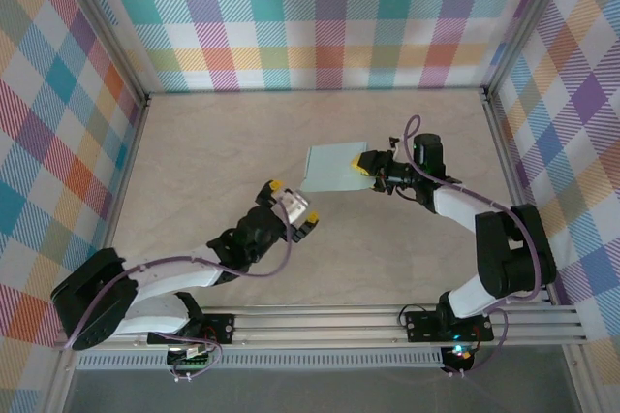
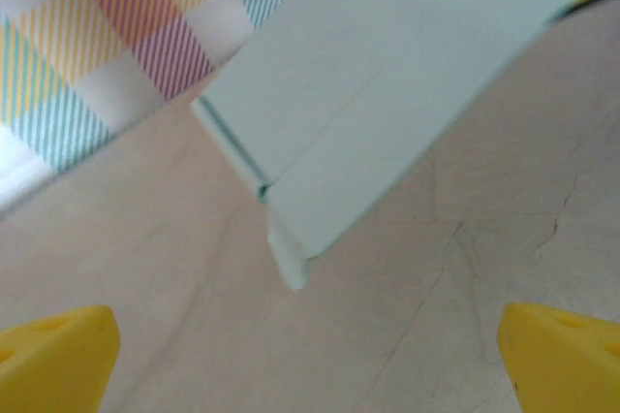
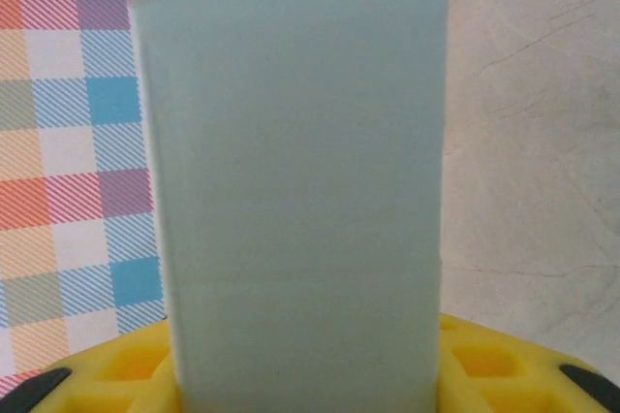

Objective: Fold the paper box

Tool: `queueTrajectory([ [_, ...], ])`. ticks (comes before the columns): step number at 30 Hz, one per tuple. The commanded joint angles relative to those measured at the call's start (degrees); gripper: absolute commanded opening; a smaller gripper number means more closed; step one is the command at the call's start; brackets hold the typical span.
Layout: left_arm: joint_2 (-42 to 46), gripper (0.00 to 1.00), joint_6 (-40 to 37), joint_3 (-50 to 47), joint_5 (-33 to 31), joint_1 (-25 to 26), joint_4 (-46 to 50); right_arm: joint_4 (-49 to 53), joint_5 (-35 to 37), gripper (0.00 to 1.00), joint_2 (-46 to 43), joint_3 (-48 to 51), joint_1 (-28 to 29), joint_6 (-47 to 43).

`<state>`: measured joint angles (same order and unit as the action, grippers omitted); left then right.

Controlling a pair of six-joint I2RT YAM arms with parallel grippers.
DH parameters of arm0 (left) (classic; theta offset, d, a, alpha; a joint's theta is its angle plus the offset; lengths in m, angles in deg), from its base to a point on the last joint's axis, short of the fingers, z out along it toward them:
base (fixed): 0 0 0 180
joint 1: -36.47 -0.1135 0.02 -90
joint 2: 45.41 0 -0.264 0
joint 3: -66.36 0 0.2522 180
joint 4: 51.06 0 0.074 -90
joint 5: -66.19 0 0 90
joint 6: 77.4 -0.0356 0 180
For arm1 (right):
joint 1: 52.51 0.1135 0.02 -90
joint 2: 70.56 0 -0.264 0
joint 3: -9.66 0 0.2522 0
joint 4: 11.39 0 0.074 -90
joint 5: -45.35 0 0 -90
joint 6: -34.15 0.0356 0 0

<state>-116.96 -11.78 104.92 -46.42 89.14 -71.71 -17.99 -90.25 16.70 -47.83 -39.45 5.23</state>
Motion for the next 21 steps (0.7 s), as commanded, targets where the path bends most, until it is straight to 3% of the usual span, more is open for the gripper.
queueTrajectory([
  [1, -4.72, 1.0, -16.21, -0.52, -10.51, 2.86, -14.82, 1.6, -3.27, 0.44, -2.34, -1.53, -0.32, 0.87],
  [5, -15.21, 1.0, -30.92, 0.56, -18.49, 5.58, -32.92, -1.96, -5.22, 0.44, -3.1, -0.1, -0.33, 4.22],
  [8, -21.35, 1.0, -37.56, 2.14, -19.89, 5.91, -41.27, -0.93, -4.94, 0.44, -4.14, 0.67, -0.32, 3.69],
  [15, -28.26, 0.99, -41.62, 6.43, -20.9, 5.78, -46.62, -2.06, -5.57, 0.44, -5.47, 3.37, -0.38, 4.66],
  [21, -31.07, 0.88, -43.09, 8.09, -21.08, 5.52, -46.62, -2.98, -6.34, 0.44, -5.88, 4.13, -0.34, 5.34],
])
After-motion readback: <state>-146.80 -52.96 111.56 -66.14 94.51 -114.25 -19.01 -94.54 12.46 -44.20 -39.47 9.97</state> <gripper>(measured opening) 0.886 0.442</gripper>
